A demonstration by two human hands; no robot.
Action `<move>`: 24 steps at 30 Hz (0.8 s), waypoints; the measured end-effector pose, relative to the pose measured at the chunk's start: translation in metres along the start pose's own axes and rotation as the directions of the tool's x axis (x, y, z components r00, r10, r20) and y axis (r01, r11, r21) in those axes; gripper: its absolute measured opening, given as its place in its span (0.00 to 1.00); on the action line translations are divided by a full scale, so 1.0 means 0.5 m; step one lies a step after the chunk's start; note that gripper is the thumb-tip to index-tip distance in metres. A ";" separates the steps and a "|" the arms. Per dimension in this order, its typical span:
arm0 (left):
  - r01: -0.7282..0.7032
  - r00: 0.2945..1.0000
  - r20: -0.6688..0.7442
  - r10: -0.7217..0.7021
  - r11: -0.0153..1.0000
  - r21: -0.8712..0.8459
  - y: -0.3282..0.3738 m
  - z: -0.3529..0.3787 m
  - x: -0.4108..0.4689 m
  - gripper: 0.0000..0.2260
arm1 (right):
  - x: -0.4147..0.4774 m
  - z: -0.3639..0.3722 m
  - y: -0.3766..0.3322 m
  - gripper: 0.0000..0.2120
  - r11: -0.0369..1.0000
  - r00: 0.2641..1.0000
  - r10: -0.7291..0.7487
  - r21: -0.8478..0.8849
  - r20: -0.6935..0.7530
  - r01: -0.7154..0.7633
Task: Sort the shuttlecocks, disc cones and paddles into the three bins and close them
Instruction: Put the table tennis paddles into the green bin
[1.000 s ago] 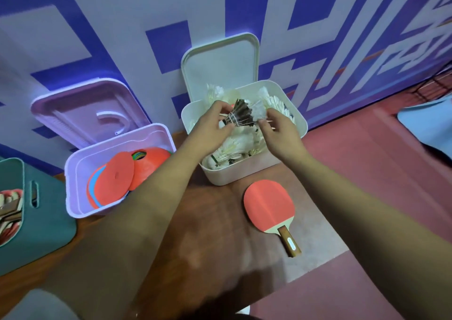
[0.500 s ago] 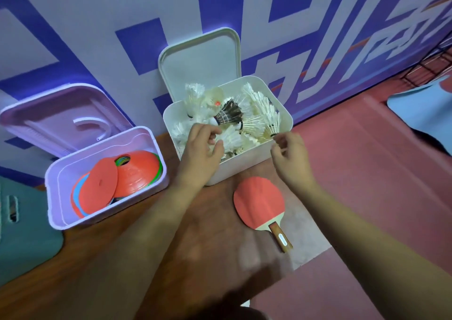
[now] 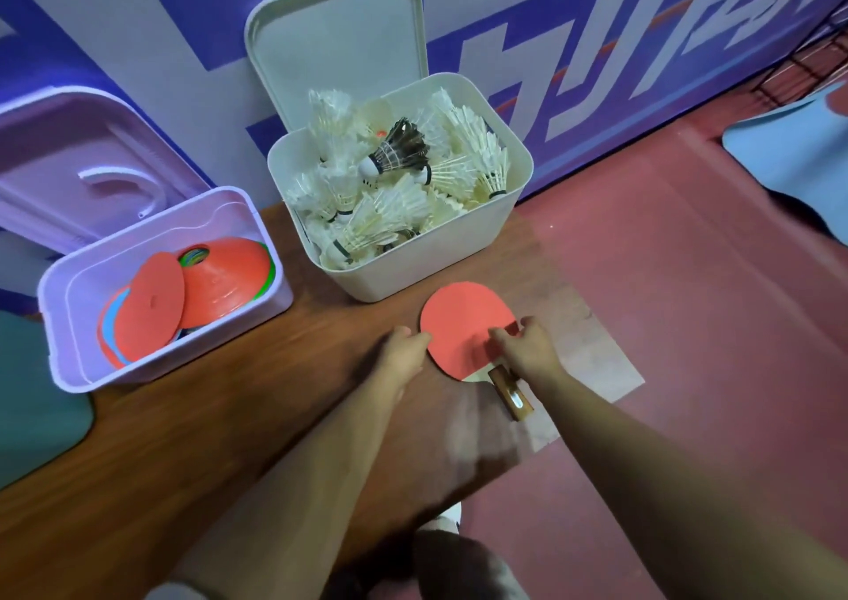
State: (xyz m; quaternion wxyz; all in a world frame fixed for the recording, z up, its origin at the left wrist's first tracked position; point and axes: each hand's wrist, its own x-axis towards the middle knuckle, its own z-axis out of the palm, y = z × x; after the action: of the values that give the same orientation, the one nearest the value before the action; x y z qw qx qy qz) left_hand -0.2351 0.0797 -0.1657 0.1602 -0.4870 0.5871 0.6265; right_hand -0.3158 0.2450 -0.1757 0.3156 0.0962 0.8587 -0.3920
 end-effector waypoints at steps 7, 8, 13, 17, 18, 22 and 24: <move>-0.051 0.999 -0.026 0.047 0.985 -0.162 -0.054 -0.031 -0.009 0.07 | -0.063 0.015 0.015 0.06 0.971 0.998 -0.044 0.237 0.039 0.033; -0.067 0.997 -0.044 0.059 0.979 -0.191 -0.061 -0.052 -0.018 0.08 | -0.082 0.020 0.011 0.05 0.964 0.995 -0.071 0.261 0.064 0.052; -0.209 0.978 -0.050 0.203 0.950 -0.231 -0.041 -0.182 -0.117 0.13 | -0.183 0.055 -0.043 0.11 0.927 0.936 -0.270 0.322 0.227 0.190; -0.388 0.921 -0.077 0.381 0.885 -0.257 0.008 -0.304 -0.225 0.05 | -0.260 0.087 -0.143 0.15 0.884 0.881 -0.412 0.339 0.235 0.323; -0.424 0.906 -0.099 0.412 0.868 -0.257 0.023 -0.337 -0.254 0.06 | -0.279 0.094 -0.173 0.14 0.868 0.860 -0.448 0.348 0.244 0.353; -0.540 0.839 -0.234 0.492 0.804 -0.247 0.060 -0.474 -0.374 0.07 | -0.356 0.138 -0.293 0.12 0.808 0.752 -0.576 0.362 0.321 0.465; -0.589 0.800 -0.336 0.497 0.758 -0.281 0.062 -0.536 -0.415 0.04 | -0.390 0.169 -0.353 0.16 0.787 0.712 -0.612 0.359 0.344 0.502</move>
State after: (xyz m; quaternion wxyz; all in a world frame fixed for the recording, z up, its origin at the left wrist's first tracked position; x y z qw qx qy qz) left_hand -0.0474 -0.0901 0.0616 -0.1974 -0.3878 0.5888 0.6812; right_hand -0.1968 0.0798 0.0110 0.3541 -0.2234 0.6982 -0.5807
